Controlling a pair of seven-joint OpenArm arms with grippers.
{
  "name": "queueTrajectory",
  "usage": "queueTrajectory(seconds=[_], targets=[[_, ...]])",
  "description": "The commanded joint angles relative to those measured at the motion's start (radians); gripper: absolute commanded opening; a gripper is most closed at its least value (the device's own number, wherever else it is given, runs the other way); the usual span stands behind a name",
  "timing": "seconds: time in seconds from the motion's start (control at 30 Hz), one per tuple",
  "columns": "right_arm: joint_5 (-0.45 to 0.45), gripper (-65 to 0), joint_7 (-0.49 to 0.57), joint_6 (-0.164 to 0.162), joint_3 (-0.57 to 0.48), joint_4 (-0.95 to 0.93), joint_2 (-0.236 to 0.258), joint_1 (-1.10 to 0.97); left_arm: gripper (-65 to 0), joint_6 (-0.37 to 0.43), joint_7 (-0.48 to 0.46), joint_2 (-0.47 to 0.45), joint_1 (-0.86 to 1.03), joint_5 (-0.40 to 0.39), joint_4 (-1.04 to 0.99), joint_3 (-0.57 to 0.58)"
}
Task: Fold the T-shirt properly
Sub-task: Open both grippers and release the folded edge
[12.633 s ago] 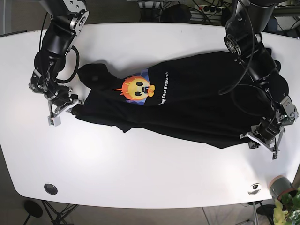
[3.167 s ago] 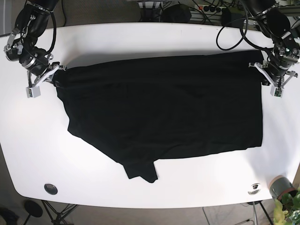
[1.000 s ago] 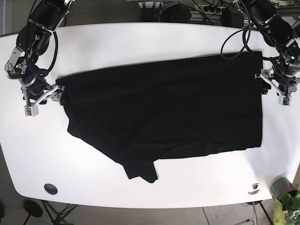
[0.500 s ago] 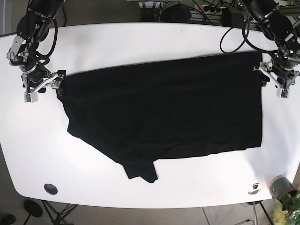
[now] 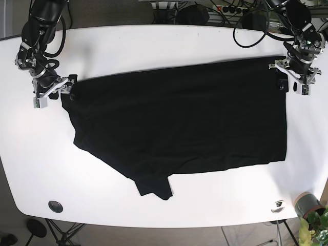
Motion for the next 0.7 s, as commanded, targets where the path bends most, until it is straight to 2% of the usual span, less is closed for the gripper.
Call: queueTrajectory(seconds=[0.0,0.07,0.2,0.67], targets=[[-0.004,-17.8,-0.016,0.0,0.002,-0.016,0.011,0.006,-30.7,-0.001,-0.024,-0.005,-0.003,-0.011,0.016,-0.007],[-0.004,-26.3,-0.016,0.0,0.002,-0.019,0.01,0.006,-30.7,-0.001,-0.023,0.007,-0.003,-0.01,0.016,-0.026],[-0.004,-36.1,-0.021,0.0,0.002,-0.007,0.008,0.001,-30.7,-0.001,-0.021,0.013,-0.002,-0.008,0.013,-0.072],[0.003,-37.3,-0.023,0.0,0.002,-0.004,0.007,-0.019,-30.7,-0.001,-0.019,0.041,0.077,-0.01,-0.056,-0.08]])
